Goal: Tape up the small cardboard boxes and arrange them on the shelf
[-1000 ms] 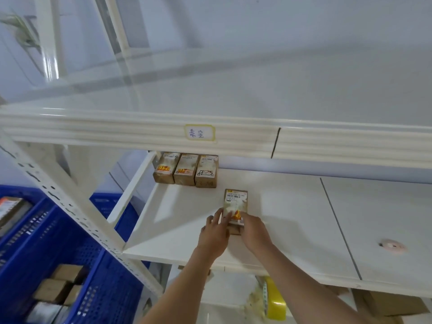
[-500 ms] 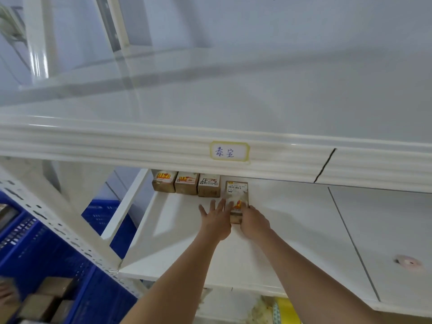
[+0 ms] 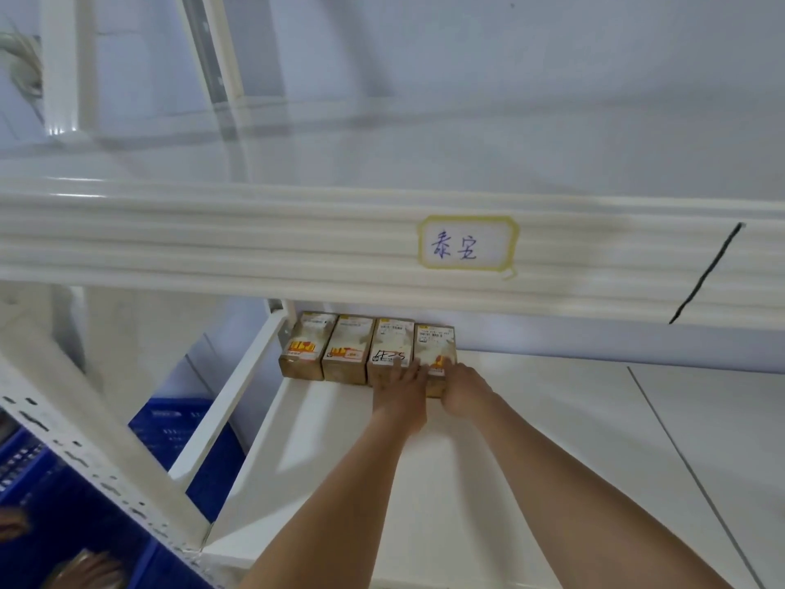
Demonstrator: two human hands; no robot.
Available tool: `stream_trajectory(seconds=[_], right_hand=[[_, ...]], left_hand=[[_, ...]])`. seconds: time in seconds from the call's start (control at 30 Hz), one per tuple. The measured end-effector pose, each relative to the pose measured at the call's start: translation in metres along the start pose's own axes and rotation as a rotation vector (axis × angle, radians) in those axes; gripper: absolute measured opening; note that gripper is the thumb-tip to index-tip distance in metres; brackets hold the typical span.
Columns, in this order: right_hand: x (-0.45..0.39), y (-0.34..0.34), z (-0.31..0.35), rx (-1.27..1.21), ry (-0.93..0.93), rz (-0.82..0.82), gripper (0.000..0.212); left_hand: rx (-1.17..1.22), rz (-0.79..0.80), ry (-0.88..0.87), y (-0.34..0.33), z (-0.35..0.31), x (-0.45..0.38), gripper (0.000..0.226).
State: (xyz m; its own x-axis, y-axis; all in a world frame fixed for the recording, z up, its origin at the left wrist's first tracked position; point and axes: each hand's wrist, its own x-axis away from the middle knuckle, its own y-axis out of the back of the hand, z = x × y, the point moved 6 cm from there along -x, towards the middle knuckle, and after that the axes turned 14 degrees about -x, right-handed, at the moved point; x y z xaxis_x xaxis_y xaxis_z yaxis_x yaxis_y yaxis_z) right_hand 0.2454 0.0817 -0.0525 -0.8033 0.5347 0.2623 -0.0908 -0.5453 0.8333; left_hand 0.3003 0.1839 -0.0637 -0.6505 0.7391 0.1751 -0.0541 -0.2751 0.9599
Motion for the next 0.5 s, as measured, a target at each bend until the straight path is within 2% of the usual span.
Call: stream_trajectory(seconds=[0.4, 0.5], right_hand=[[-0.015, 0.01, 0.004, -0.083, -0.045, 0.013, 0.084], [-0.003, 0.011, 0.008, -0.086, -0.085, -0.035, 0.087]], left_hand=[[0.139, -0.006, 0.012, 0.01, 0.004, -0.024, 0.069], [0.165, 0.016, 0.022, 0.013, 0.004, -0.021, 0.068]])
